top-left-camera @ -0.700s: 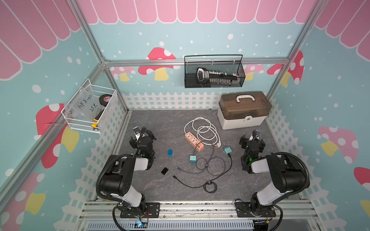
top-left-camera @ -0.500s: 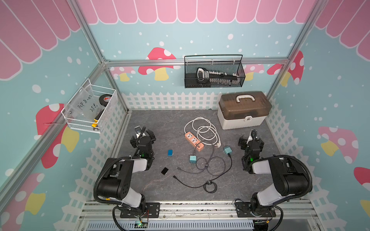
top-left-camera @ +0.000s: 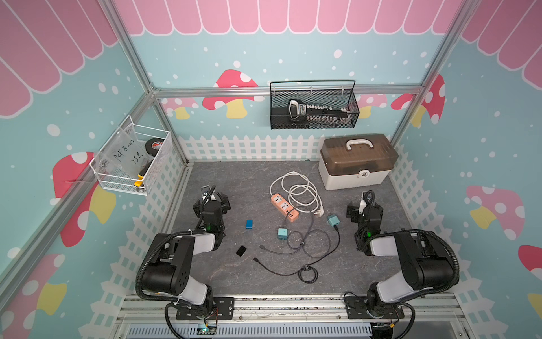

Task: Charge mp3
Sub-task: Pick up the MP3 player from the center of the board.

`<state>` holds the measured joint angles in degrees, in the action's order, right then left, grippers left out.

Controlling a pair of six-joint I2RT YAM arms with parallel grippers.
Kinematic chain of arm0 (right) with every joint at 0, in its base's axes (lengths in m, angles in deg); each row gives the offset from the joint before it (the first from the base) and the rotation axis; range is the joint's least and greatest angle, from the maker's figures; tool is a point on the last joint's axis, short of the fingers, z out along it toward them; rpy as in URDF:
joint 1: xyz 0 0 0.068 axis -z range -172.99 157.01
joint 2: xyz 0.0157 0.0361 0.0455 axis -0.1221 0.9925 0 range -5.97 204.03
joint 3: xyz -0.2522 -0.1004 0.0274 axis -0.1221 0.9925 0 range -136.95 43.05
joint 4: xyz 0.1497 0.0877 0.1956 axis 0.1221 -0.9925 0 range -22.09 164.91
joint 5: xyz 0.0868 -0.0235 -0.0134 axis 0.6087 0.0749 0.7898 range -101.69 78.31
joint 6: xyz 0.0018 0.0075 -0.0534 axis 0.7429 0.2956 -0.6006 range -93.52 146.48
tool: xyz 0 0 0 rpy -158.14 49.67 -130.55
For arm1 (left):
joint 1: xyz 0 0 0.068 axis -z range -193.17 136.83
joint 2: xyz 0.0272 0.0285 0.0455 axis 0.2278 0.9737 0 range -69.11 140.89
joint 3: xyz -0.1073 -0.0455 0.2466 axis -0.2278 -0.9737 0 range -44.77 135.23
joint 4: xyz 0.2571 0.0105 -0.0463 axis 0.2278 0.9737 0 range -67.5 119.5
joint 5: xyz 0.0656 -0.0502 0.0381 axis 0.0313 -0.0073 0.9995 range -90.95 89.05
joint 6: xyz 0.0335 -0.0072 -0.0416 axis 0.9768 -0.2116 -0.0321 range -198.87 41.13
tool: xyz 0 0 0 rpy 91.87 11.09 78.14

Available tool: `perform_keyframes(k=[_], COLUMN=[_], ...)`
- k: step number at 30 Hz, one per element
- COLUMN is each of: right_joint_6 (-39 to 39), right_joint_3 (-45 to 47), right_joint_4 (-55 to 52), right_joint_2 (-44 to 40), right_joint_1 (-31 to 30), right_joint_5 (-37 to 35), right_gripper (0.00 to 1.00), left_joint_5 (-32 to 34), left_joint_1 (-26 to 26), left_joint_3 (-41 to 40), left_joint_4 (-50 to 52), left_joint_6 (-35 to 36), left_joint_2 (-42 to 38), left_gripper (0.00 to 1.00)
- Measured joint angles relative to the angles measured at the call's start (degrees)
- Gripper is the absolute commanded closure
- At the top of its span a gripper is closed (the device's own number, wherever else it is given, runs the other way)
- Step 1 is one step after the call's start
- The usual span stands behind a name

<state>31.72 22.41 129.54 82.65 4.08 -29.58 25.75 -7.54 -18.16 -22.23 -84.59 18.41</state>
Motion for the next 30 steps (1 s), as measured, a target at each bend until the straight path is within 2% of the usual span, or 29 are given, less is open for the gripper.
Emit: perform_keyframes(k=[9, 12, 16, 19, 22, 26, 30], right_joint_6=[-0.6, -1.3, -1.7, -1.2, 2.9, 14.5, 25.6], right_joint_3=[0.0, -0.4, -2.9, -2.5, -1.4, -1.7, -2.9], right_joint_4=[-0.3, -3.1, -11.8, -13.8, -15.1, -19.9, -26.6], right_joint_2=[-0.1, -1.6, -8.5, -16.3, -25.9, -39.0, -44.7], right_joint_1=[0.3, 0.3, 0.3, 0.2, 0.2, 0.2, 0.2], right_joint_5=[1.0, 2.5, 2.7, 3.0, 3.7, 2.9, 1.9], right_gripper=[0.00, 0.00, 0.00, 0.00, 0.00, 0.00, 0.01], left_joint_5=[0.9, 4.4, 5.8, 5.2, 3.3, -0.7, -6.6], left_joint_1=[0.2, 1.2, 2.3, 3.1, 2.6, -0.6, -1.9], left_joint_3=[-0.3, 1.4, 5.7, 6.4, 6.3, 3.6, 4.5], left_joint_4=[0.8, 8.1, 14.8, 19.2, 24.9, 30.8, 39.7], left_joint_6=[0.2, 0.0, -1.6, -8.7, -19.8, -36.4, -46.1], left_joint_2=[-0.7, -4.1, -10.5, -18.4, -26.0, -35.3, -36.0], left_gripper=[0.01, 0.01, 0.01, 0.01, 0.01, 0.01, 0.01])
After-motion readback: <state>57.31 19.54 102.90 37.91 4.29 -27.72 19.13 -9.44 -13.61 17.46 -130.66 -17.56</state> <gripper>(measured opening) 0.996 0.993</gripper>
